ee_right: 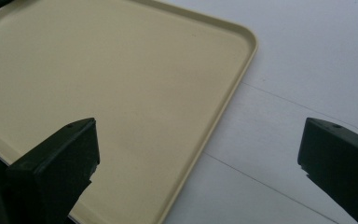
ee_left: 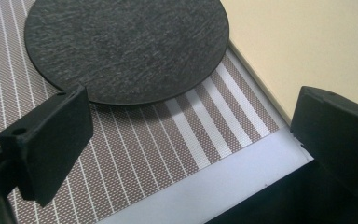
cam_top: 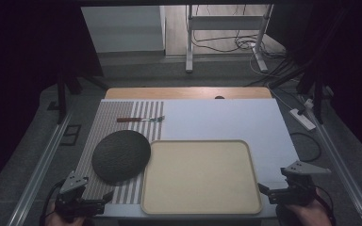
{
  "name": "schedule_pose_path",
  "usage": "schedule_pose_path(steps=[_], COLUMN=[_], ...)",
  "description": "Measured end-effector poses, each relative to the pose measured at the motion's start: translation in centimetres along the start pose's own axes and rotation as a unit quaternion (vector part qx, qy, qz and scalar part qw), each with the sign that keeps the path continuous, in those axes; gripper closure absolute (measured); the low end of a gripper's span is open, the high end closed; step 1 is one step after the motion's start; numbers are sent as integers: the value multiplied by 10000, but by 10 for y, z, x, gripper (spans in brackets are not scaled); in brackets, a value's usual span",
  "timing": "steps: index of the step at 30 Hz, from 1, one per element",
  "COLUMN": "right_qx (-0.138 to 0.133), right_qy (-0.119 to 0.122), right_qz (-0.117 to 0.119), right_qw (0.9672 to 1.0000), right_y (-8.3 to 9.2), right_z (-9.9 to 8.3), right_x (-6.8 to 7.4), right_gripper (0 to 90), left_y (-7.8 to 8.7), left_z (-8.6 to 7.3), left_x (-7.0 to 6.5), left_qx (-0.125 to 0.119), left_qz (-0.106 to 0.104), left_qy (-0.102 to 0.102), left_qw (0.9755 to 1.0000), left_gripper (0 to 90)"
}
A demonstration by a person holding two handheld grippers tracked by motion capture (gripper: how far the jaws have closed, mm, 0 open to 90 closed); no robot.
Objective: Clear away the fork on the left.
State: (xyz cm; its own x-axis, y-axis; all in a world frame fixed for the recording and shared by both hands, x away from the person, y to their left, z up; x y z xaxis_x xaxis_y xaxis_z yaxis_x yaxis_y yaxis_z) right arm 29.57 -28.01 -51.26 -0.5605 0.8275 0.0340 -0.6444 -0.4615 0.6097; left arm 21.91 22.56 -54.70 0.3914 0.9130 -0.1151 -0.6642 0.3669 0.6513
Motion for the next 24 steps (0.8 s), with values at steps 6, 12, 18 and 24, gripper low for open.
schedule_pose_path(steps=[6, 12, 18, 24], right_qx=[-8, 6, 12, 12], right_qy=[-17, -20, -32, -31], right_qz=[35, 71, 69, 82], right_qw=[10000, 10000, 10000, 10000], right_y=[0, 0, 0, 0], right_z=[0, 0, 0, 0], right_x=[1, 1, 1, 1], right_gripper=[0, 0, 0, 0], left_y=[0, 0, -1, 0], left_z=[0, 0, -1, 0], left_x=[1, 1, 0, -1], left_qx=[-10, 6, 33, 0], left_qz=[-88, -155, -183, -232], left_qy=[94, 125, 112, 83], left_qw=[9999, 9998, 9998, 9997], left_gripper=[11, 13, 13, 10])
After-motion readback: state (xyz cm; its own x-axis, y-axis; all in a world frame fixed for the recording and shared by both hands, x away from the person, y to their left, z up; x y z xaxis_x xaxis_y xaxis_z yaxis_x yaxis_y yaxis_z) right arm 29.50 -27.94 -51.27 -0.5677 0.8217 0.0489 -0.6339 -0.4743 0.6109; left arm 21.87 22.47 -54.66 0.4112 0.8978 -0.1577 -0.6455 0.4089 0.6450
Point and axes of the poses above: each handheld gripper's, and its own axes: y roughly backward along the jaws, z roughly out of its top, x roughly to its left, the point moved 10 cm from there along -y, roughly forward along the jaws, and after that the axes turned 5 degrees about -x, right-handed, at the moved point
